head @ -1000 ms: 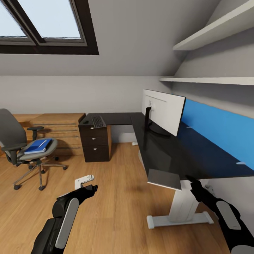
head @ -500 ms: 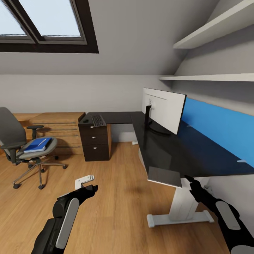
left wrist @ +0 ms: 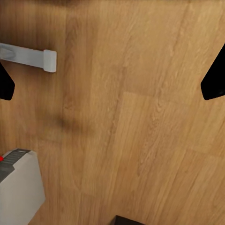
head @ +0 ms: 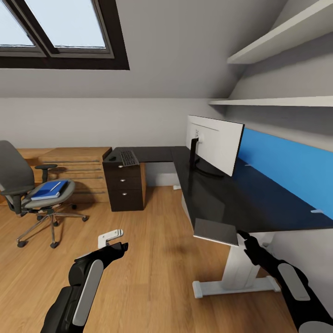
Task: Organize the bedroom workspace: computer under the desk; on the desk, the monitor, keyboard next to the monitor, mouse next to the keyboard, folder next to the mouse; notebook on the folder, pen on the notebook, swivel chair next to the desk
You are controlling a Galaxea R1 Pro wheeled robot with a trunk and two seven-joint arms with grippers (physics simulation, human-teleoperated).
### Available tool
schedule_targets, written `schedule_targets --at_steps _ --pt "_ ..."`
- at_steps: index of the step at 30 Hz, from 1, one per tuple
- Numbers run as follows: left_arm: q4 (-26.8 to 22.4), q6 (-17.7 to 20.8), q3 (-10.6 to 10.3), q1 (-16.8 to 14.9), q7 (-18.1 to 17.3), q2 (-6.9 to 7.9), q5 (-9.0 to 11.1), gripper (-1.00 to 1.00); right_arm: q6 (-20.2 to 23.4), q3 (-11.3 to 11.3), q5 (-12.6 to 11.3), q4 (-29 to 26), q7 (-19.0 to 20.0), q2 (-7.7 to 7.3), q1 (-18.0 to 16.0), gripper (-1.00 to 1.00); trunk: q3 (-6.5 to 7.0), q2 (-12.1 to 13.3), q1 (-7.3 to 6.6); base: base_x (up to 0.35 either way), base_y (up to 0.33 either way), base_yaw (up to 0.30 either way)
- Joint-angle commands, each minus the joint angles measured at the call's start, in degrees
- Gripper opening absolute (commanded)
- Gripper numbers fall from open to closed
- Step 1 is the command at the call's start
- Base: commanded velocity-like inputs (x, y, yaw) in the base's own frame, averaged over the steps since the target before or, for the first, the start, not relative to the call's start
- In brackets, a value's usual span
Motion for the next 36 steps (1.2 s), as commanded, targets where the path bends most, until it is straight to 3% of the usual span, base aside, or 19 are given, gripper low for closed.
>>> schedule_targets --at_steps 1,19,24,36 --pt "-0.1 0.2 0.0 0.0 0.5 -0.02 0.6 1.00 0.3 0.0 0.0 0.0 0.2 0.05 0.0 1.00 -0.06 0.0 -0.01 0.000 0.000 0.000" --pt "-0.1 0.1 0.0 0.0 0.4 0.04 0.6 1.00 0.3 1.7 0.0 0.0 0.1 0.33 -0.1 1.00 -0.06 0.0 -0.01 0.000 0.000 0.000" --pt "-0.1 0.0 0.1 0.0 0.4 0.04 0.6 1.00 0.2 1.8 0.3 -0.1 0.2 2.09 -0.1 1.00 -0.06 0.0 -0.01 0.000 0.000 0.000" --pt "-0.1 0.1 0.0 -0.1 0.4 0.04 0.6 1.00 0.2 1.8 0.3 -0.1 0.1 2.31 -0.1 1.00 -0.06 0.0 -0.01 0.000 0.000 0.000"
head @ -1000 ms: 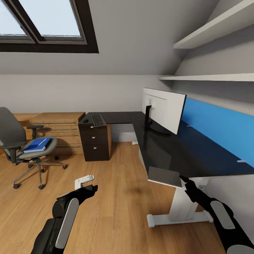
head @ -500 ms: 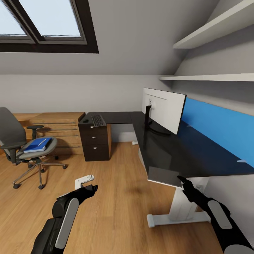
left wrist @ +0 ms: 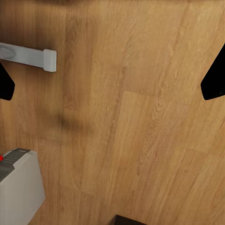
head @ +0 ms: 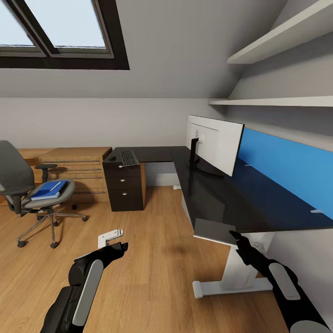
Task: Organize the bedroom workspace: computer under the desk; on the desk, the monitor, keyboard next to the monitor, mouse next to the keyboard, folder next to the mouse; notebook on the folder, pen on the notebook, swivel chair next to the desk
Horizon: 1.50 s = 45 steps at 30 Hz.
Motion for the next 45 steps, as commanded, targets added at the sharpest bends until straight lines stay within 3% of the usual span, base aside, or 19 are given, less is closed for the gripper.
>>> schedule_targets --at_steps 1,14,24,25,45 --pt "-0.1 0.2 0.0 -0.1 0.5 -0.02 0.6 1.00 0.3 -0.1 0.0 0.0 0.1 0.02 0.0 1.00 -0.06 0.0 -0.01 0.000 0.000 0.000" --pt "-0.1 0.2 0.0 0.0 0.5 -0.02 0.6 1.00 0.1 2.2 -0.1 0.0 0.1 0.03 -0.1 1.00 -0.06 0.0 -0.01 0.000 0.000 0.000" --pt "-0.1 0.2 0.0 -0.1 0.5 -0.02 0.6 1.00 0.1 2.5 -0.1 0.0 0.1 0.02 0.0 1.00 -0.06 0.0 -0.01 0.000 0.000 0.000" --pt "-0.1 0.2 0.0 0.0 0.5 -0.02 0.6 1.00 0.1 2.5 -0.1 0.0 0.1 0.02 0.0 -1.00 -0.06 0.0 -0.01 0.000 0.000 0.000" --pt "-0.1 0.2 0.0 0.0 0.5 -0.02 0.7 1.00 0.3 2.6 -0.1 -0.1 0.2 -0.06 -0.1 -1.00 -0.06 0.0 -0.01 0.000 0.000 0.000"
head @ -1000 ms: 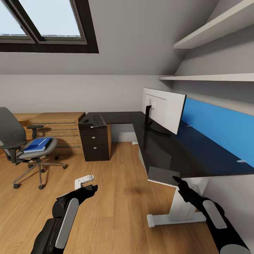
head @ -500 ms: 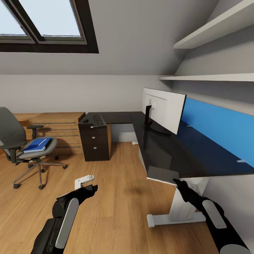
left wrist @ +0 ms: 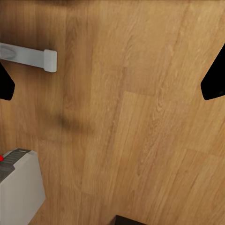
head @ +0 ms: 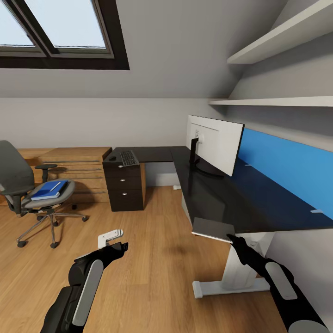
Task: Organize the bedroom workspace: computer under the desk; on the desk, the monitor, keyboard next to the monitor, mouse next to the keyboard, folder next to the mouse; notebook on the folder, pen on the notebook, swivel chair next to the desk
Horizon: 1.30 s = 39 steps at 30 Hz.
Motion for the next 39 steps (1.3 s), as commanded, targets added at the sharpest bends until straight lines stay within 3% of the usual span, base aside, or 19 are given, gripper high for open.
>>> schedule_targets --at_steps 1,16,24,28,31,34,37,39 --pt "-0.1 0.2 0.0 0.0 0.5 -0.02 0.6 1.00 0.3 -0.2 0.2 0.0 0.1 0.01 0.0 -1.00 0.12 0.4 -0.22 0.000 0.000 0.000" --pt "0.0 0.2 0.0 -0.1 0.5 -0.15 0.6 1.00 0.3 0.0 0.2 -1.8 0.9 0.14 0.0 -1.00 2.81 6.4 -3.52 0.000 0.000 0.000" --pt "0.1 0.2 0.0 -0.1 0.5 -0.18 0.6 1.00 0.2 -0.1 0.2 -2.6 7.0 0.25 0.0 -1.00 4.25 9.6 -5.28 0.000 0.000 0.000" --pt "0.1 0.2 0.0 -0.1 0.5 -0.19 0.6 1.00 0.0 0.0 0.3 -2.6 10.5 1.00 0.0 -1.00 4.25 9.6 -5.28 0.000 0.000 0.037" --pt "0.1 0.2 -0.1 -0.1 0.5 -0.19 0.6 1.00 -0.1 0.6 0.8 -2.6 10.8 1.73 0.0 -1.00 4.25 9.6 -5.28 0.000 0.000 0.207" --pt "0.1 0.2 -0.1 -0.1 0.5 -0.19 0.6 1.00 -1.1 3.5 2.1 -2.7 10.9 2.99 0.0 -1.00 4.25 9.6 -5.28 0.000 0.000 0.252" --pt "0.1 0.1 -0.2 -0.1 0.5 -0.19 0.5 1.00 -6.6 9.5 4.0 -3.3 10.8 4.36 0.0 -1.00 4.25 9.6 -5.28 0.045 0.032 0.272" --pt "0.1 0.1 -0.2 -0.1 0.5 -0.19 0.4 1.00 -8.7 12.0 4.4 -4.3 10.7 4.54 0.0 -1.00 4.25 9.6 -5.28 0.175 0.145 0.281"
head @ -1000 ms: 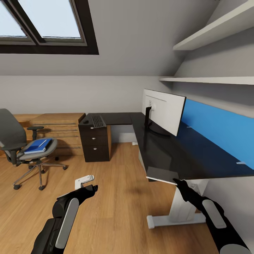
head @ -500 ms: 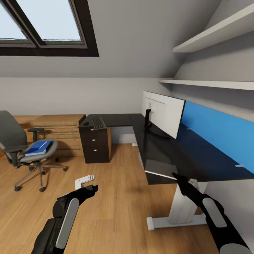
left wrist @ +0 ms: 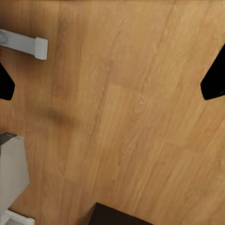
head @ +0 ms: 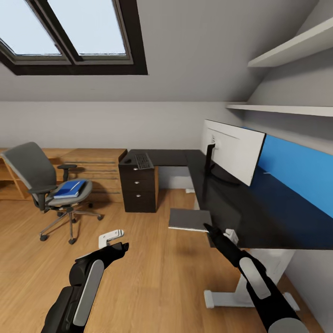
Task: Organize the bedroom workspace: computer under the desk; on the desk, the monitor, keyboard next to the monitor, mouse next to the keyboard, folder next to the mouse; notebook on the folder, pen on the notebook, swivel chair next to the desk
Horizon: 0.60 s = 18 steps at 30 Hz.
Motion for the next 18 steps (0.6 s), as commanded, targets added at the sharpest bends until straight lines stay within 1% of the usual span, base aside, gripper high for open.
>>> schedule_targets --at_steps 1,3,6,7,18 --pt "0.0 0.1 0.0 0.0 0.5 -0.02 0.6 1.00 -0.1 0.5 -0.3 -0.2 0.0 -0.01 0.0 -1.00 -0.06 0.0 0.02 0.200 0.169 0.283" --pt "0.0 0.1 0.0 0.0 0.5 -0.02 0.6 1.00 -0.8 1.7 0.0 -0.6 0.0 0.04 0.0 -1.00 -0.06 0.0 0.02 0.215 0.184 0.284" --pt "-0.1 0.1 0.0 0.0 0.5 -0.02 0.6 1.00 -1.8 2.3 1.2 -0.9 0.0 0.08 0.0 -1.00 -0.06 0.0 0.02 0.231 0.206 0.188" --pt "-0.1 0.0 0.0 0.0 0.5 -0.02 0.5 1.00 -2.6 2.6 1.9 -1.0 0.1 -0.05 0.0 -1.00 -0.06 0.0 0.02 0.244 0.231 0.031" --pt "-0.1 0.1 0.0 0.0 0.5 0.04 0.5 1.00 -3.5 2.7 2.3 -1.1 0.1 -0.38 0.0 -1.00 -0.06 0.0 0.02 0.246 0.235 0.007"
